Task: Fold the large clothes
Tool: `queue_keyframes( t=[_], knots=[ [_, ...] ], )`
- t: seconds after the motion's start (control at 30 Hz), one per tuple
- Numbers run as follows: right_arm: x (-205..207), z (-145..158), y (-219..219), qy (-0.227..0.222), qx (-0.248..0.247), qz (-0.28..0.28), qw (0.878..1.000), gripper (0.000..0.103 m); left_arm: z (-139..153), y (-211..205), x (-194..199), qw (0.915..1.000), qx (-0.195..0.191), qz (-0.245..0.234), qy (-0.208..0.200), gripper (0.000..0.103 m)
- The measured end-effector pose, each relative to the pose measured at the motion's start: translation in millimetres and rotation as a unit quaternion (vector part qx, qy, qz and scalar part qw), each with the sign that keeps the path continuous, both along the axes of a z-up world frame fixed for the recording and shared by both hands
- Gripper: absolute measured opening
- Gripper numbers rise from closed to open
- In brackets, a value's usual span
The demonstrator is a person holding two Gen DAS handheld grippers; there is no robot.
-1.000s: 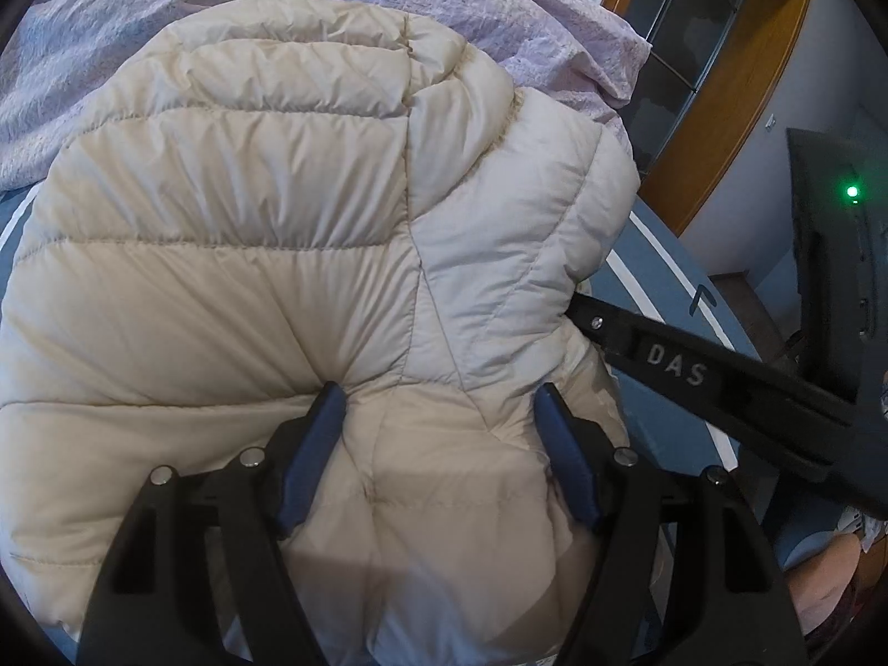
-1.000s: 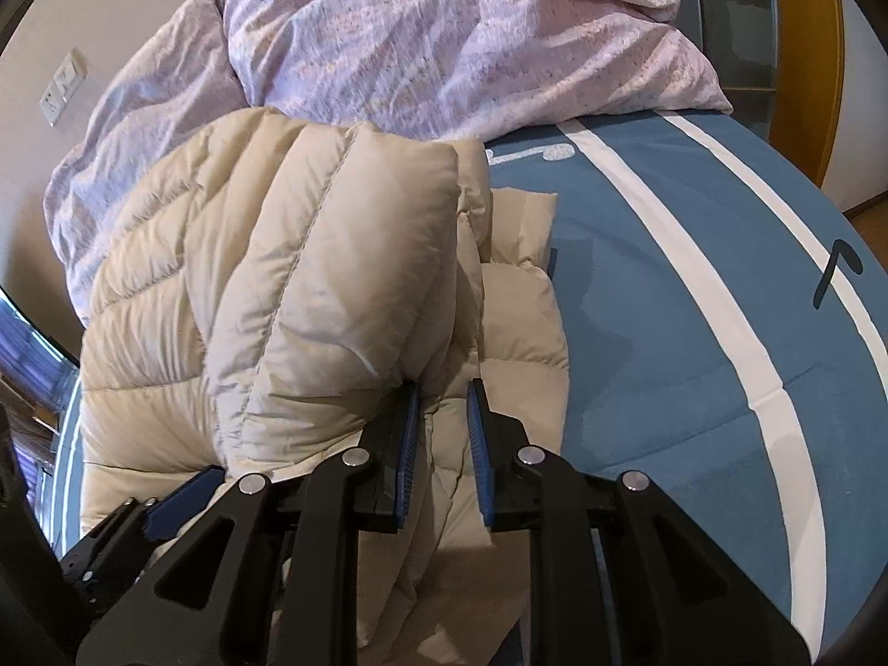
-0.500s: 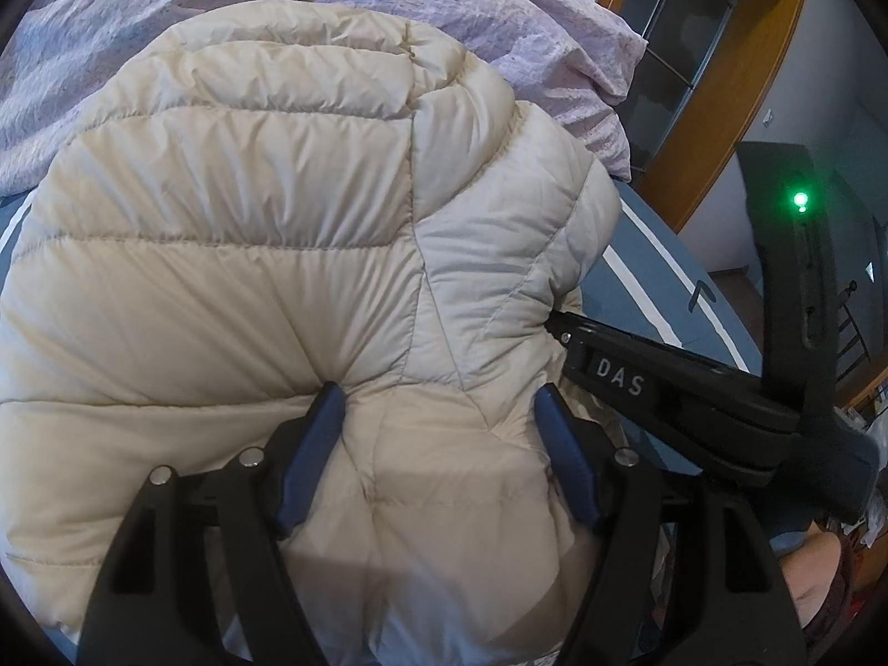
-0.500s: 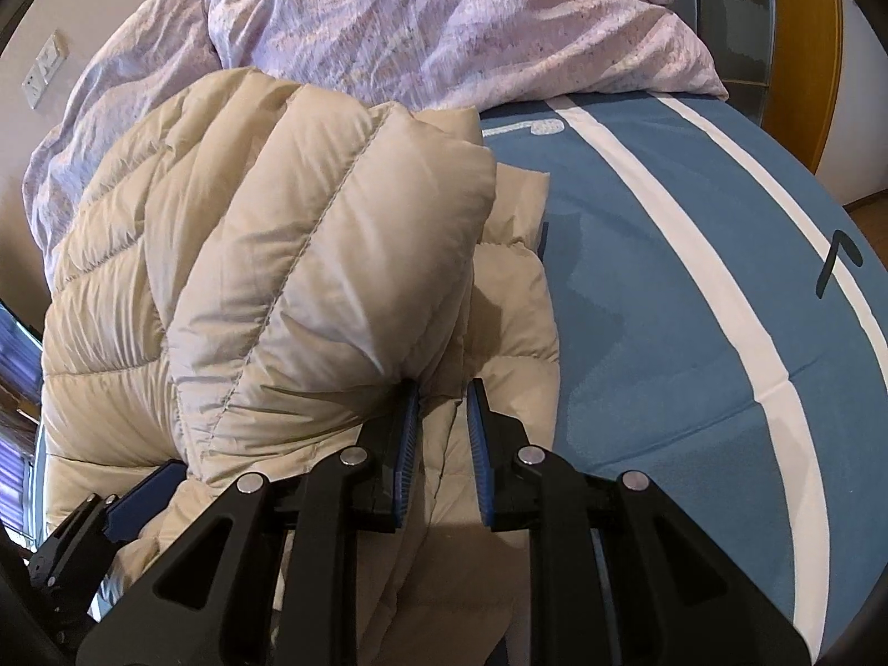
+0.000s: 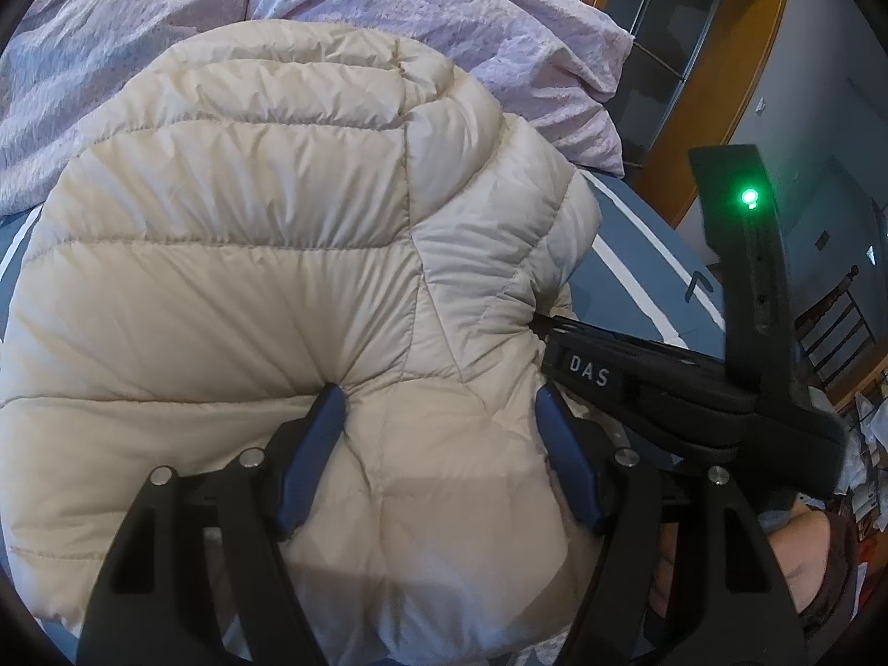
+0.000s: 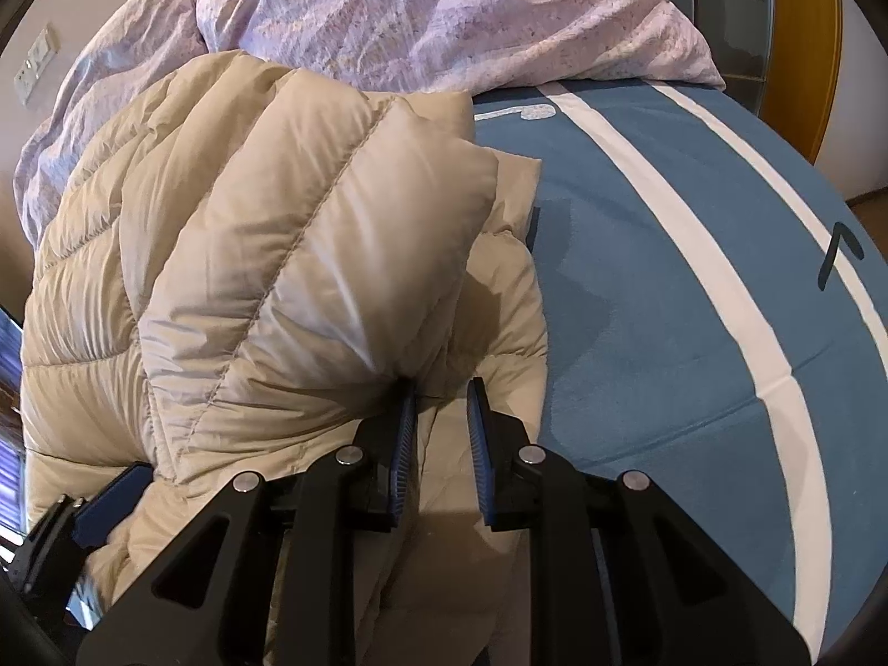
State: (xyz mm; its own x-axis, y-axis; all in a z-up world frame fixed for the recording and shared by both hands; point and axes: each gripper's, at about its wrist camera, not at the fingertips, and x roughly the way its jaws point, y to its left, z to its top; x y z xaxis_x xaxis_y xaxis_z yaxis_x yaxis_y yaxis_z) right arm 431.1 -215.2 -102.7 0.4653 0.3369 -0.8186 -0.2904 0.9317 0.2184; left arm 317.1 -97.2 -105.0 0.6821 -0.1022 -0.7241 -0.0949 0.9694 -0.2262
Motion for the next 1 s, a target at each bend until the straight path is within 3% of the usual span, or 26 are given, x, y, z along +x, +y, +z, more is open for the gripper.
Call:
queue_keyframes(
  t=[0.43,1.0],
  knots=[
    [-1.3,0.7,4.3,-0.015,-0.034,-0.003,0.999,0.019,3.6,-1.5,-6.8,0.9999,0.006,-0.005,-0.007,0.070],
    [-1.3,1.4,3.8,-0.024,-0.042,-0.001,0.999,0.019,0.4,0.2,-3.3,0.9999,0.004,-0.009,-0.010,0.071]
  ],
)
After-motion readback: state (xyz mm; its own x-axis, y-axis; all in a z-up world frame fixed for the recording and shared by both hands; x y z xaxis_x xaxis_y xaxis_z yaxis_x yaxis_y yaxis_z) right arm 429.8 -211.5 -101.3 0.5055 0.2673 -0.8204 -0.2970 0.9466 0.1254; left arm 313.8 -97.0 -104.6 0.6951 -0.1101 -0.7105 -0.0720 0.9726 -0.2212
